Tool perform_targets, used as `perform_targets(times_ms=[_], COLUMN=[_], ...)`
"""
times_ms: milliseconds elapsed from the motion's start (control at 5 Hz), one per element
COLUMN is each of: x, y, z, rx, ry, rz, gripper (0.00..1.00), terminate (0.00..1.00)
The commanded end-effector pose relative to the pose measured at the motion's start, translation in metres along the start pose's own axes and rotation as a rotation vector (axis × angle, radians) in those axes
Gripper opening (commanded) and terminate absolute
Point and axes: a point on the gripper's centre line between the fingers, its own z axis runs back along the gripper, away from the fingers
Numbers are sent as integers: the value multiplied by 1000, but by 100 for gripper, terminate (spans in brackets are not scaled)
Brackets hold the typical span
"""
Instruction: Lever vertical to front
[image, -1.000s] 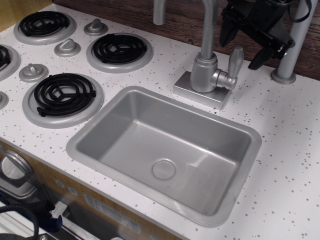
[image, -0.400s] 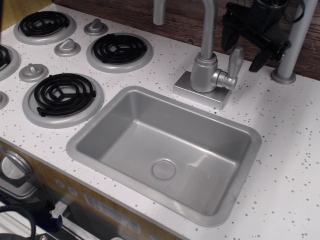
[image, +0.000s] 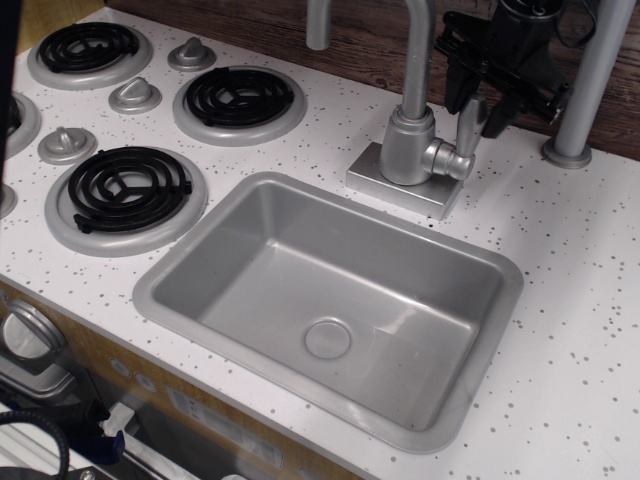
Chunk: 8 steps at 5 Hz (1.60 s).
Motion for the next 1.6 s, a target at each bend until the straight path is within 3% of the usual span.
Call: perform_targets(times_ms=[0, 200, 800, 1200, 1400], x=[-11, -24, -34, -36, -36], y=[-6, -10, -2, -3, -4], z=[28, 25, -18, -22, -21], rx=[-17, -48, -194, -207, -204], ry=[13, 45, 36, 22, 21], rz=[110, 163, 196, 210, 210], gripper=[0, 0, 0, 0, 100], terminate=[0, 0, 0, 0, 0])
